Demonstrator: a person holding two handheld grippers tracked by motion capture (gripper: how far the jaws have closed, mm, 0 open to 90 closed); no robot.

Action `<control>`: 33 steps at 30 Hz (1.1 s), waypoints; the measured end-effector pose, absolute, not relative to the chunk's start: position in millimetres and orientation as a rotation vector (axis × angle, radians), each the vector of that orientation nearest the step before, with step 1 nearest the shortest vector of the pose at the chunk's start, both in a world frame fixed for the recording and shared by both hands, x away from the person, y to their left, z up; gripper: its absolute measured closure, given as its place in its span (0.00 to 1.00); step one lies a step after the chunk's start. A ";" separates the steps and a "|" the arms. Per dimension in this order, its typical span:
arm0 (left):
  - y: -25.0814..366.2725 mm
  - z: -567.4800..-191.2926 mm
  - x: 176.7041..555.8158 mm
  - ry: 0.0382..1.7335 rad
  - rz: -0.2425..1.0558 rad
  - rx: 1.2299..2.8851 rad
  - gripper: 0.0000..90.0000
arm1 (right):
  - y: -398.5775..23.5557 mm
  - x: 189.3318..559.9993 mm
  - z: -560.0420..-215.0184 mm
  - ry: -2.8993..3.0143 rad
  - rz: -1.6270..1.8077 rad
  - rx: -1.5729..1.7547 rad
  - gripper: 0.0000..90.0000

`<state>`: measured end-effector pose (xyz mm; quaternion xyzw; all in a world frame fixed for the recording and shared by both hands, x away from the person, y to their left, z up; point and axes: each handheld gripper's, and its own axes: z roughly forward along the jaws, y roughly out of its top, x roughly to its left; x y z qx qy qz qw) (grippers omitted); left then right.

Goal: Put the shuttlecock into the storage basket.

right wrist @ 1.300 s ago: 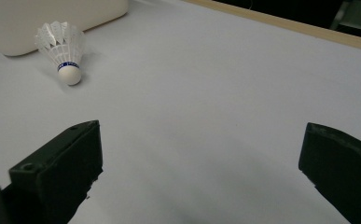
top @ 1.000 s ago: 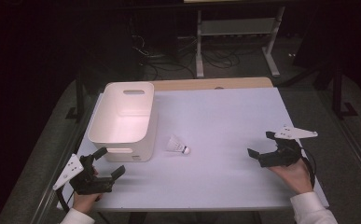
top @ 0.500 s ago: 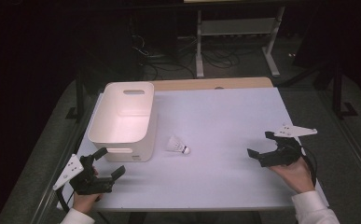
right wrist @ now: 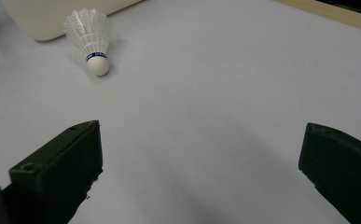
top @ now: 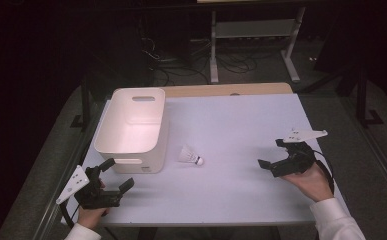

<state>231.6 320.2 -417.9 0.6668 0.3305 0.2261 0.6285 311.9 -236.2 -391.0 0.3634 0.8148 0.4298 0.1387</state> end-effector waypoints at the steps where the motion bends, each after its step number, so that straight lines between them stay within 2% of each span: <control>1: 320.1 -417.9 231.6 0.757 0.516 1.525 0.00 | -232.7 313.6 -389.6 2.384 1.238 1.046 0.00; 33: 318.7 -418.3 231.4 0.746 0.510 1.530 0.00 | -193.1 333.8 -375.1 2.537 1.166 0.974 0.00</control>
